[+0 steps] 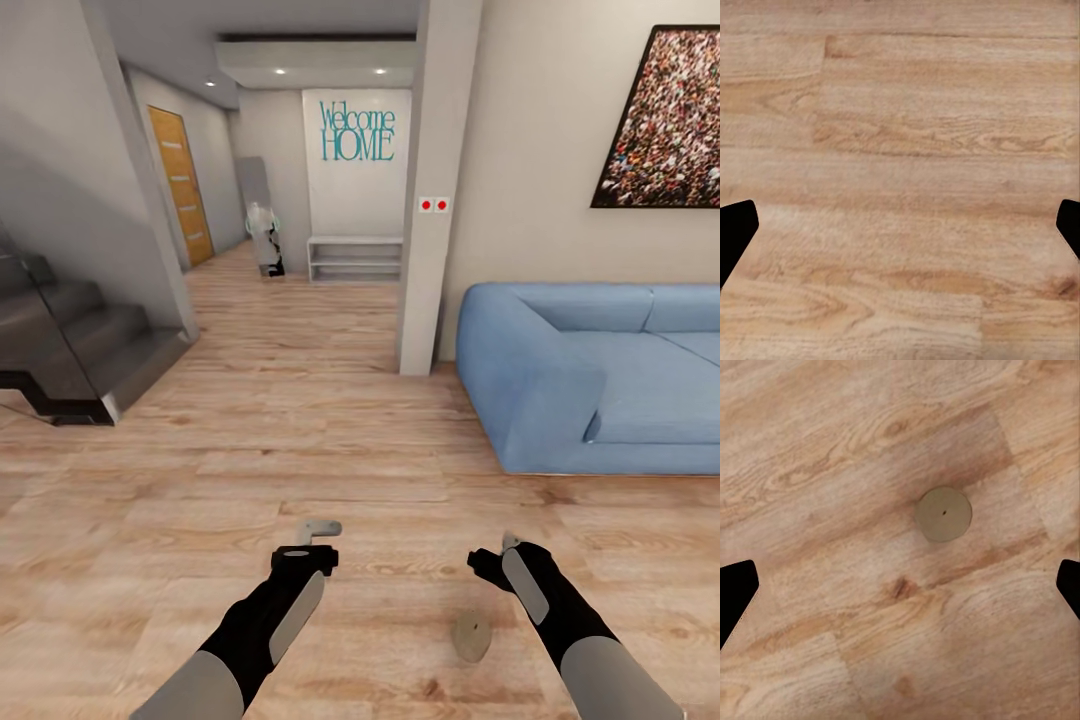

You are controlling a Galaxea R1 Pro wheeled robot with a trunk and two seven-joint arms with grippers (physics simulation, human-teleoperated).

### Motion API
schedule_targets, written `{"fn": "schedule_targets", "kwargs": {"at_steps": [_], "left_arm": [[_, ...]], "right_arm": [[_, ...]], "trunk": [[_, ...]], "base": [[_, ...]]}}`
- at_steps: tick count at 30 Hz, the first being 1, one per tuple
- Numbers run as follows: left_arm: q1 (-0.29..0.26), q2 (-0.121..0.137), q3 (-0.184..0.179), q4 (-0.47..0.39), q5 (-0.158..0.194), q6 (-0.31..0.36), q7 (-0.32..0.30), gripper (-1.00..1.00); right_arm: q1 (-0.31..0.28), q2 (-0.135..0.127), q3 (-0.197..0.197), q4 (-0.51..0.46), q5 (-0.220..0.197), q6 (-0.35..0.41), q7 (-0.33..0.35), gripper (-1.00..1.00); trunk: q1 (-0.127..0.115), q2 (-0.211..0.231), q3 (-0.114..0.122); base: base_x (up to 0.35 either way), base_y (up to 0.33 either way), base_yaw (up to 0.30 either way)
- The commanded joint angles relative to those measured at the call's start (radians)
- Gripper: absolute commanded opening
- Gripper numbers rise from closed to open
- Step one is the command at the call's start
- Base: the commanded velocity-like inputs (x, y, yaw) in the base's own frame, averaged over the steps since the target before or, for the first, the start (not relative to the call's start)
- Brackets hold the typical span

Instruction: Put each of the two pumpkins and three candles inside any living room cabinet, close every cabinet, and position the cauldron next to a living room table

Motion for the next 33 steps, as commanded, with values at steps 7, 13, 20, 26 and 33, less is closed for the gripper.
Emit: {"fn": "schedule_targets", "kwargs": {"at_steps": [7, 13, 20, 26, 33], "left_arm": [[-0.001, 0.001, -0.004, -0.002, 0.01, 0.001, 0.011, 1.0], [-0.001, 0.0, -0.004, -0.007, 0.011, 0.004, 0.009, 1.0], [-0.001, 0.0, -0.002, -0.103, 0.018, 0.017, 0.014, 1.0], [0.0, 0.003, -0.001, -0.185, 0.105, 0.049, 0.017, 1.0], [0.001, 0.005, 0.008, -0.229, 0.194, 0.102, 0.018, 1.0]], "right_arm": [[0.0, 0.0, 0.002, -0.002, -0.011, 0.003, -0.008, 1.0], [0.0, 0.0, 0.002, -0.002, -0.011, 0.003, -0.008, 1.0], [0.0, -0.001, 0.002, -0.002, -0.011, 0.003, -0.008, 1.0], [0.0, -0.002, 0.003, 0.0, -0.011, 0.004, -0.007, 1.0], [0.0, -0.003, 0.003, -0.001, -0.01, 0.006, -0.005, 1.0]], "trunk": [[0.0, 0.0, -0.001], [0.0, 0.0, -0.001], [0.0, 0.0, -0.001], [0.0, 0.0, -0.001], [0.0, 0.0, -0.001]], "base": [[0.234, -0.084, 0.0], [0.183, -0.008, 0.0], [0.02, 0.0, 0.0], [0.001, 0.0, 0.0], [0.0, 0.0, 0.0]]}}
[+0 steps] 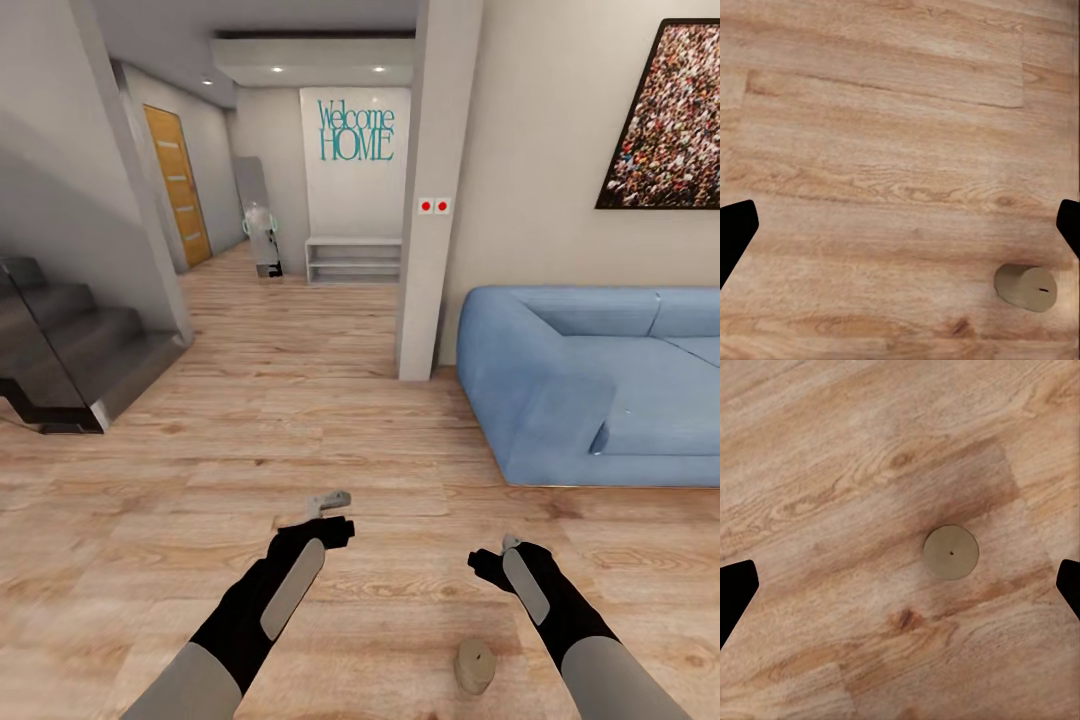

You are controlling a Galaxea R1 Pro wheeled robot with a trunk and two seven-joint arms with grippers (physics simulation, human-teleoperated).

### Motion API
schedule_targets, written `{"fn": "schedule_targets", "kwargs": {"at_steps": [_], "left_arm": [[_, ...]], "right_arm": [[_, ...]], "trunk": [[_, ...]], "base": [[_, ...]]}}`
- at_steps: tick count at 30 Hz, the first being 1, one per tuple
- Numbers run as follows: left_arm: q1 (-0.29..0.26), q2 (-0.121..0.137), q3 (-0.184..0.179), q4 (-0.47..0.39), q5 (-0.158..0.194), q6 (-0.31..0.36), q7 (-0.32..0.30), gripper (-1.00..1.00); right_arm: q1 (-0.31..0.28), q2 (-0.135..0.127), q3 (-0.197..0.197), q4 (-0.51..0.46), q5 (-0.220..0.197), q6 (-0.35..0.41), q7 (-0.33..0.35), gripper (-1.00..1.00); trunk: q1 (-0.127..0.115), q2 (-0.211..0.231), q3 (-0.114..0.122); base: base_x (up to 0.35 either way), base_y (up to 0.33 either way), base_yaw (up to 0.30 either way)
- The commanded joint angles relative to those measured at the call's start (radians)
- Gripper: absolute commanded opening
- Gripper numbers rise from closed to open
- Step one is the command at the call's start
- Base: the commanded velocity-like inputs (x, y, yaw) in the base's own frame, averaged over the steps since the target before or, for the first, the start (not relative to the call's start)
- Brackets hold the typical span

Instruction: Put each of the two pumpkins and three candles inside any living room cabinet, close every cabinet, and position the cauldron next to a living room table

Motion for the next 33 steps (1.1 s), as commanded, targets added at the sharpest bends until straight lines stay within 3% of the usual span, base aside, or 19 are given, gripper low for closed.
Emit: {"fn": "schedule_targets", "kwargs": {"at_steps": [1, 18, 22, 33], "left_arm": [[-0.001, 0.001, -0.001, -0.01, 0.013, 0.002, 0.01, 1.0], [-0.001, 0.003, 0.001, -0.036, 0.016, 0.014, 0.012, 1.0], [-0.001, 0.001, 0.003, -0.037, 0.016, 0.078, 0.012, 1.0], [-0.001, -0.002, 0.004, -0.039, 0.015, 0.177, 0.012, 1.0]], "right_arm": [[0.0, 0.0, 0.0, -0.002, -0.011, 0.003, -0.008, 1.0], [0.002, 0.0, 0.001, -0.014, -0.011, 0.003, -0.006, 1.0], [0.003, -0.001, 0.002, -0.014, -0.009, 0.003, -0.008, 1.0], [0.003, -0.003, 0.0, -0.01, -0.009, -0.001, -0.006, 1.0]], "trunk": [[0.004, -0.007, -0.004], [0.069, -0.126, -0.057], [0.084, -0.154, -0.07], [0.126, -0.231, -0.104]], "base": [[0.0, 0.0, 0.0], [0.0, 0.0, 0.0], [0.0, 0.0, 0.0], [0.0, 0.0, 0.0]]}}
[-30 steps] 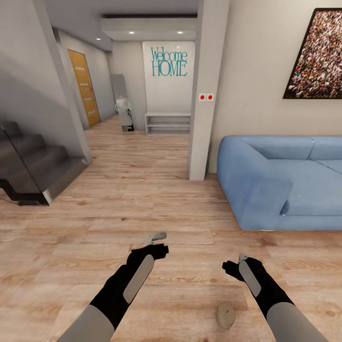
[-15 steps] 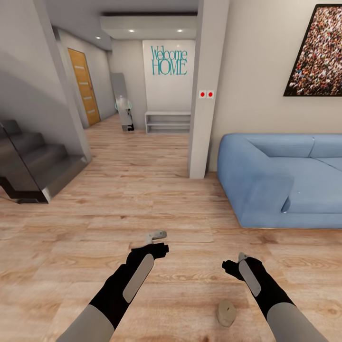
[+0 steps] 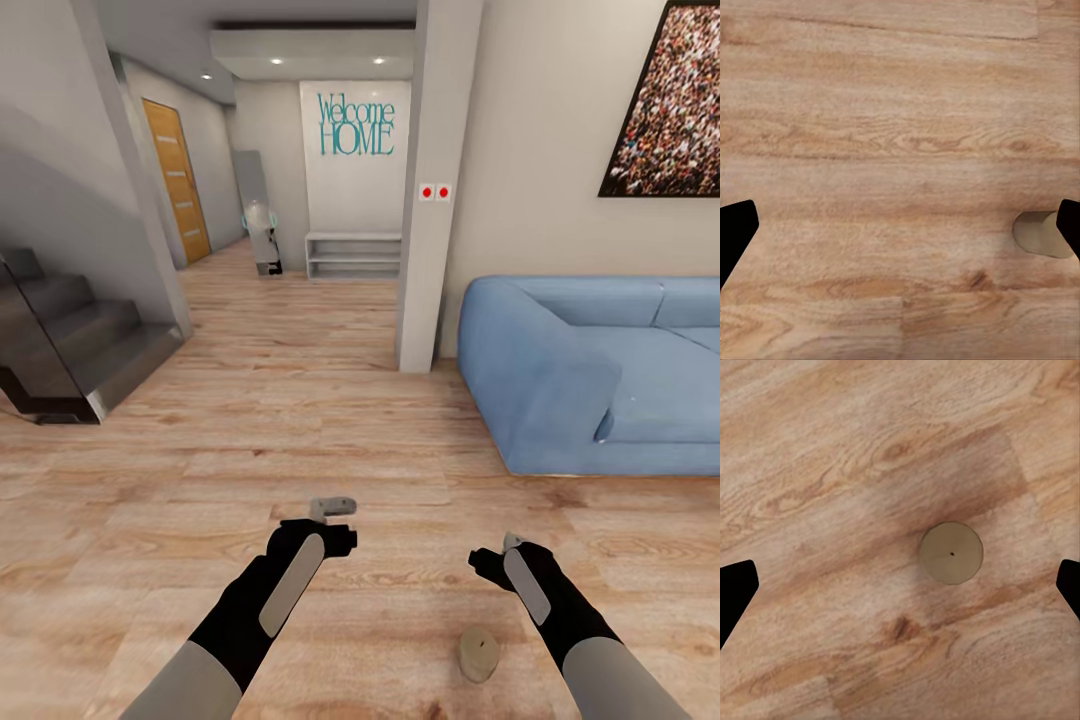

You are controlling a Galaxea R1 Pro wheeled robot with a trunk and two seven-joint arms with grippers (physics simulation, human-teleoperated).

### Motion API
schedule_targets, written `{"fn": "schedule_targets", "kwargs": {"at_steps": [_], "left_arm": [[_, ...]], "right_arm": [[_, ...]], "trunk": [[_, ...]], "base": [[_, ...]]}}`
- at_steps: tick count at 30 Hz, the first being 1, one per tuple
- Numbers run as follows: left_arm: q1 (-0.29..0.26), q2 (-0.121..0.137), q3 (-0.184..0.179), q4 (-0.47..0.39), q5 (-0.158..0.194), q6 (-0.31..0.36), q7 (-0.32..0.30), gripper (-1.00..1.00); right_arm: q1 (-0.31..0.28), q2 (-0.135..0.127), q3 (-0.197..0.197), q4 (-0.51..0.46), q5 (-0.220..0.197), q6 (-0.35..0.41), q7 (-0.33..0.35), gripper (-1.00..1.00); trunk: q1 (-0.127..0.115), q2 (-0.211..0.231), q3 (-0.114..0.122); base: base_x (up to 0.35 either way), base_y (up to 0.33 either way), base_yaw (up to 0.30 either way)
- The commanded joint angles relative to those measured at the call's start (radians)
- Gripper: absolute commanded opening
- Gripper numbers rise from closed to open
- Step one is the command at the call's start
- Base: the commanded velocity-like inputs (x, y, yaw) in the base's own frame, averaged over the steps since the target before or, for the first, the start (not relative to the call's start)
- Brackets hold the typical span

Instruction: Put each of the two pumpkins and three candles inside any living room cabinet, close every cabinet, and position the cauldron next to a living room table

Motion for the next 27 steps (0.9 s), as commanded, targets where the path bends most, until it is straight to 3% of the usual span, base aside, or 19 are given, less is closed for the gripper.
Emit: {"fn": "schedule_targets", "kwargs": {"at_steps": [1, 27], "left_arm": [[-0.001, 0.001, -0.002, -0.002, 0.01, 0.006, 0.01, 1.0], [-0.001, 0.004, -0.002, -0.008, 0.008, 0.015, 0.01, 1.0]], "right_arm": [[0.0, 0.0, 0.0, -0.001, -0.011, 0.001, -0.008, 1.0], [0.0, 0.0, -0.007, -0.008, -0.014, -0.003, -0.008, 1.0]], "trunk": [[0.004, -0.008, -0.004], [0.103, -0.19, -0.086]], "base": [[0.0, 0.0, 0.0], [0.0, 0.0, 0.0]]}}
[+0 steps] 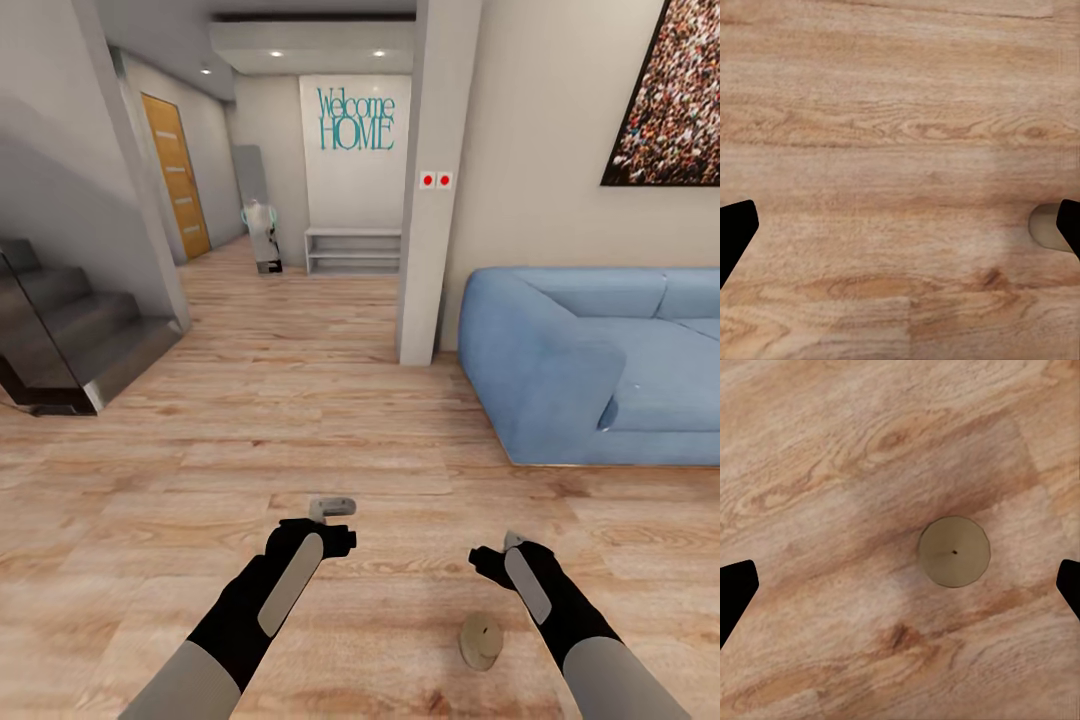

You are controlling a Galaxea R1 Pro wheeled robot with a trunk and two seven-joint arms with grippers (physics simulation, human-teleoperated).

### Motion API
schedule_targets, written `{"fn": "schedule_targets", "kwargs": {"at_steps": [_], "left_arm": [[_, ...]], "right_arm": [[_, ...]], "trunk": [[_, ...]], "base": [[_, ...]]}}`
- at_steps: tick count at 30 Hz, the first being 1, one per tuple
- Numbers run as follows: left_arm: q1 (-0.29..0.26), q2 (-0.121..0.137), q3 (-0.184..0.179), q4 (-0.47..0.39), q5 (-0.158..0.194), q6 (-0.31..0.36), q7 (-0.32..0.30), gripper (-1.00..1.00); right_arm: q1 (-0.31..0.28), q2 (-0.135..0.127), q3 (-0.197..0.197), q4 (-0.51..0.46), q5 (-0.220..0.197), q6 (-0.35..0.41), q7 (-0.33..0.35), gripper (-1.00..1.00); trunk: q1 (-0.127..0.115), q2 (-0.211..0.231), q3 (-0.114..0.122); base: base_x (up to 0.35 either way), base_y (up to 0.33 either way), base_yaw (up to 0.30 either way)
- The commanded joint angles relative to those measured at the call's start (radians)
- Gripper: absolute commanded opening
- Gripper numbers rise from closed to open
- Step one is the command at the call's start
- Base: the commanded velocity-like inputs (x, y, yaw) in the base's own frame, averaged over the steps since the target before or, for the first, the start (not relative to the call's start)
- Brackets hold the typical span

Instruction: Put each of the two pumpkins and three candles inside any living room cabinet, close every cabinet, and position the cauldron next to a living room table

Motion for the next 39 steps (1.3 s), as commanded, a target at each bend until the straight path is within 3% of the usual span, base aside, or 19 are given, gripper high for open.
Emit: {"fn": "schedule_targets", "kwargs": {"at_steps": [1, 39], "left_arm": [[-0.001, 0.0, -0.002, -0.001, 0.011, 0.001, 0.01, 1.0], [-0.001, 0.0, -0.003, -0.001, 0.009, 0.0, 0.01, 1.0]], "right_arm": [[0.0, 0.0, -0.001, -0.002, -0.011, 0.002, -0.008, 1.0], [0.008, 0.011, -0.006, 0.002, -0.028, -0.037, -0.006, 1.0]], "trunk": [[0.004, -0.008, -0.004], [0.149, -0.274, -0.123]], "base": [[0.0, 0.0, 0.0], [0.0, 0.0, 0.0]]}}
